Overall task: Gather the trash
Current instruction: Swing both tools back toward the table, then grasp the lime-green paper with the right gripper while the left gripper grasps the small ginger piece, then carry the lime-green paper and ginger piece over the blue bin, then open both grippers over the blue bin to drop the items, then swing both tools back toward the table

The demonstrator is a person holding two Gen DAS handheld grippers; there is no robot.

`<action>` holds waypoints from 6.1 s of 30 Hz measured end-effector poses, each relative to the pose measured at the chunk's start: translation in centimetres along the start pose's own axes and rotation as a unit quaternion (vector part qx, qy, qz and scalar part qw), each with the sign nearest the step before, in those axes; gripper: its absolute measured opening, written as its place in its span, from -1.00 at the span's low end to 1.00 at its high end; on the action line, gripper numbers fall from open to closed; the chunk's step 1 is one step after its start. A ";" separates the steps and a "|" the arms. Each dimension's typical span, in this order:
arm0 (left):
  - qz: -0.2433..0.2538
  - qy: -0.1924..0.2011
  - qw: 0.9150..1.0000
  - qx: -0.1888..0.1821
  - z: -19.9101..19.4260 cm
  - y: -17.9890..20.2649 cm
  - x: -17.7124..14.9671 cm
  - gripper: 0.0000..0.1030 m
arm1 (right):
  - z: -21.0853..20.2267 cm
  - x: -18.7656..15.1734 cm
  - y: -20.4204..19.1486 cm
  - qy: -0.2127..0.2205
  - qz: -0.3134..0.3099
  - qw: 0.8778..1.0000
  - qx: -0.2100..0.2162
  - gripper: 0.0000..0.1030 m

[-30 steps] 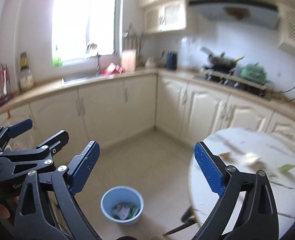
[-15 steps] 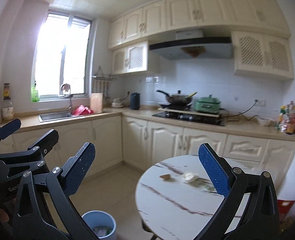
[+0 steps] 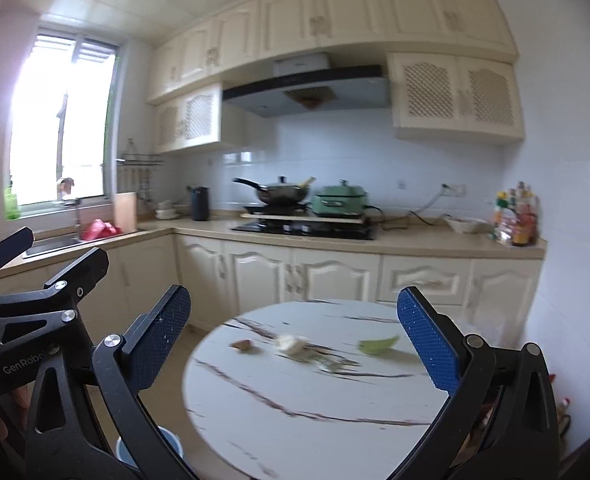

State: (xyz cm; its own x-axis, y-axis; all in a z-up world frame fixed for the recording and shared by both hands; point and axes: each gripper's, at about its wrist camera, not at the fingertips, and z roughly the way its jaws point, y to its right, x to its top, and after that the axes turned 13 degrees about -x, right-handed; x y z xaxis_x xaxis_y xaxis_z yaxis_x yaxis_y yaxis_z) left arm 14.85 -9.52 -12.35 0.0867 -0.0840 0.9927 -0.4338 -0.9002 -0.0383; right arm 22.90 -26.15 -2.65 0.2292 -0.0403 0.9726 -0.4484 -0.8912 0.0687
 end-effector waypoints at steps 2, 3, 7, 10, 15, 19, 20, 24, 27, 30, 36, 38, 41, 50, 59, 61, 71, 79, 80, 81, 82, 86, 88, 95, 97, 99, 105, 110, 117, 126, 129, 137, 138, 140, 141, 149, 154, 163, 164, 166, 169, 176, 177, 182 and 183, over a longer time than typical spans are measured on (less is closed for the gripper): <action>-0.003 -0.012 1.000 -0.018 1.8 -0.3 0.5 0.99 | 1.1 -0.3 1.2 -0.008 0.004 1.000 -0.015 1.00; -0.002 -0.021 0.999 -0.030 3.2 -0.9 0.9 0.99 | 1.8 -0.5 1.8 -0.013 0.007 1.000 -0.021 1.00; 0.004 -0.071 0.996 -0.045 8.5 -2.6 2.0 0.99 | 4.8 -1.6 4.1 -0.041 0.014 0.998 -0.042 1.00; -0.008 -0.108 0.993 -0.049 11.8 -4.6 1.7 0.99 | 7.6 -2.7 5.9 -0.067 0.016 0.996 -0.063 1.00; -0.023 -0.169 0.983 -0.065 17.4 -8.2 1.1 0.99 | 12.8 -4.8 8.4 -0.126 0.017 0.988 -0.090 1.00; -0.043 -0.216 0.973 -0.068 23.3 -11.0 2.2 0.99 | 17.4 -7.0 9.4 -0.175 0.007 0.980 -0.091 1.00; -0.048 -0.232 0.969 -0.067 25.0 -11.8 2.3 0.99 | 18.8 -7.6 9.5 -0.188 0.003 0.978 -0.089 1.00; -0.068 -0.271 0.957 -0.083 30.3 -13.8 3.0 0.99 | 23.4 -9.9 9.9 -0.235 0.004 0.969 -0.080 1.00; -0.080 -0.288 0.950 -0.091 33.3 -14.8 3.2 0.99 | 27.1 -11.4 9.9 -0.277 0.032 0.958 -0.061 1.00; -0.080 -0.293 0.949 -0.086 35.9 -16.1 3.7 0.99 | 30.6 -12.3 10.5 -0.311 0.086 0.946 -0.041 1.00; -0.082 -0.296 0.949 -0.073 38.4 -18.4 2.6 0.99 | 35.4 -13.7 12.1 -0.339 0.205 0.918 -0.030 1.00; -0.077 -0.297 0.949 -0.075 38.3 -19.0 2.1 0.99 | 36.7 -14.2 12.3 -0.347 0.218 0.912 -0.036 1.00; -0.066 -0.311 0.945 -0.079 40.3 -19.1 0.7 0.99 | 37.9 -14.8 12.2 -0.345 0.203 0.915 -0.052 0.88; -0.068 -0.337 0.934 -0.091 46.3 -19.4 -2.3 0.97 | 38.5 -15.7 11.2 -0.349 0.123 0.927 -0.062 -0.82; -0.063 -0.373 0.918 -0.119 50.2 -19.1 -3.1 0.02 | 35.9 -12.9 9.0 -0.313 0.085 0.946 -0.022 -0.87; -0.062 -0.370 0.919 -0.122 50.3 -19.2 -3.0 -0.35 | 35.2 -12.4 8.8 -0.306 0.084 0.948 -0.015 -0.87; -0.078 -0.335 0.925 -0.161 47.2 -18.6 -1.5 -0.67 | 32.8 -10.4 7.6 -0.286 0.064 0.956 -0.006 -0.87; -0.065 -0.279 0.935 -0.211 40.3 -17.5 2.6 -0.67 | 28.8 -8.1 5.6 -0.262 0.059 0.963 0.010 -0.87; -0.068 -0.270 0.936 -0.215 39.0 -17.8 3.1 -0.67 | 28.0 -7.6 5.0 -0.256 0.057 0.965 0.016 -0.87; -0.070 -0.267 0.936 -0.220 38.1 -18.1 3.3 -0.67 | 27.3 -7.1 4.4 -0.252 0.053 0.966 0.021 -0.87; -0.073 -0.261 0.937 -0.221 36.9 -18.6 3.5 -0.67 | 26.7 -6.8 3.8 -0.248 0.050 0.967 0.026 -0.87; -0.084 -0.242 0.945 -0.204 31.8 -22.0 4.1 -0.67 | 23.9 -5.3 -0.3 -0.233 0.030 0.970 0.064 -0.87; -0.090 -0.236 0.949 -0.191 29.6 -23.9 4.2 -0.67 | 22.5 -4.9 -3.4 -0.228 0.015 0.969 0.093 -0.87; -0.121 -0.253 0.955 -0.095 21.0 -33.4 1.8 -0.67 | 19.0 -6.5 -17.5 -0.237 -0.051 0.948 0.206 -0.87; -0.142 -0.273 0.949 -0.060 19.2 -36.7 -0.2 -0.67 | 18.6 -8.2 -21.7 -0.252 -0.073 0.936 0.234 -0.87; -0.147 -0.298 0.943 -0.025 18.2 -38.8 -2.1 -0.67 | 18.4 -10.1 -25.0 -0.267 -0.090 0.925 0.256 -0.87; -0.213 -0.366 0.906 0.022 17.2 -44.6 -9.8 -0.67 | 20.0 -18.1 -35.1 -0.329 -0.150 0.885 0.294 -0.87; -0.273 -0.408 0.871 0.029 18.2 -48.6 -15.6 -0.66 | 23.0 -25.7 -40.2 -0.405 -0.174 0.845 0.302 -0.87; -0.316 -0.448 0.836 0.035 19.6 -52.5 -21.1 -0.66 | 26.1 -33.0 -44.1 -0.467 -0.195 0.808 0.302 -0.79; -0.323 -0.456 0.827 0.059 23.7 -54.5 -20.5 0.35 | 26.9 -34.1 -45.6 -0.467 -0.202 0.808 0.295 -0.42; -0.322 -0.459 0.824 0.075 24.6 -53.9 -20.2 0.40 | 26.5 -33.2 -45.4 -0.459 -0.204 0.815 0.289 -0.34; -0.316 -0.410 0.848 0.110 22.1 -49.7 -14.8 0.40 | 23.9 -27.8 -42.8 -0.410 -0.188 0.845 0.288 -0.14; -0.312 -0.398 0.855 0.114 21.5 -49.3 -13.8 0.41 | 23.4 -26.8 -42.2 -0.400 -0.185 0.850 0.289 -0.06; -0.302 -0.369 0.870 0.125 20.1 -47.6 -11.3 0.42 | 22.4 -24.8 -41.3 -0.377 -0.177 0.862 0.289 -0.01; -0.297 -0.356 0.877 0.129 19.5 -47.1 -10.3 0.44 | 21.8 -23.7 -40.7 -0.365 -0.173 0.868 0.288 0.02; -0.211 -0.235 0.934 0.168 14.6 -38.8 -1.7 0.70 | 16.8 -14.4 -33.6 -0.248 -0.126 0.919 0.278 0.62; -0.157 -0.152 0.960 0.175 11.8 -31.3 2.0 0.95 | 13.3 -9.8 -28.5 -0.180 -0.090 0.944 0.259 0.84; -0.098 -0.062 0.983 0.141 8.4 -19.7 2.3 0.99 | 7.4 -3.5 -19.5 -0.078 -0.037 0.975 0.206 1.00; -0.096 -0.057 0.985 0.134 7.6 -18.5 0.9 0.99 | 7.0 -3.0 -18.6 -0.069 -0.031 0.977 0.201 1.00; -0.095 -0.050 0.988 0.111 7.1 -17.3 0.6 0.99 | 6.2 -2.3 -16.8 -0.053 -0.026 0.981 0.188 1.00; -0.078 -0.039 0.992 0.092 7.0 -14.8 0.7 0.99 | 5.5 -1.3 -14.3 -0.031 -0.020 0.985 0.171 1.00; -0.059 -0.017 0.997 0.045 7.2 -15.3 3.5 0.99 | 5.9 0.2 -8.9 -0.002 -0.014 0.993 0.119 1.00; -0.054 -0.020 0.998 0.034 7.9 -15.2 3.8 0.99 | 6.2 0.3 -8.1 -0.002 -0.013 0.994 0.113 1.00; -0.029 -0.058 0.998 -0.015 14.5 -14.8 4.6 0.99 | 9.0 0.2 -3.9 -0.016 -0.021 0.998 0.065 1.00; -0.025 -0.077 0.996 -0.033 16.2 -14.4 4.2 0.99 | 9.7 0.1 -3.2 -0.024 -0.024 0.998 0.060 1.00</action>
State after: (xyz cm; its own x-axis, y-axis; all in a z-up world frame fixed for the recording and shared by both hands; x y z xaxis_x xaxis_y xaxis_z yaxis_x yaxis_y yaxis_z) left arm 35.98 -3.84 -9.47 0.2440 -0.1097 0.9635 -0.4827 -0.8755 0.0225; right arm 32.71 -27.72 -4.90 0.2898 -0.0147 0.9570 -0.3301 -0.9401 0.0855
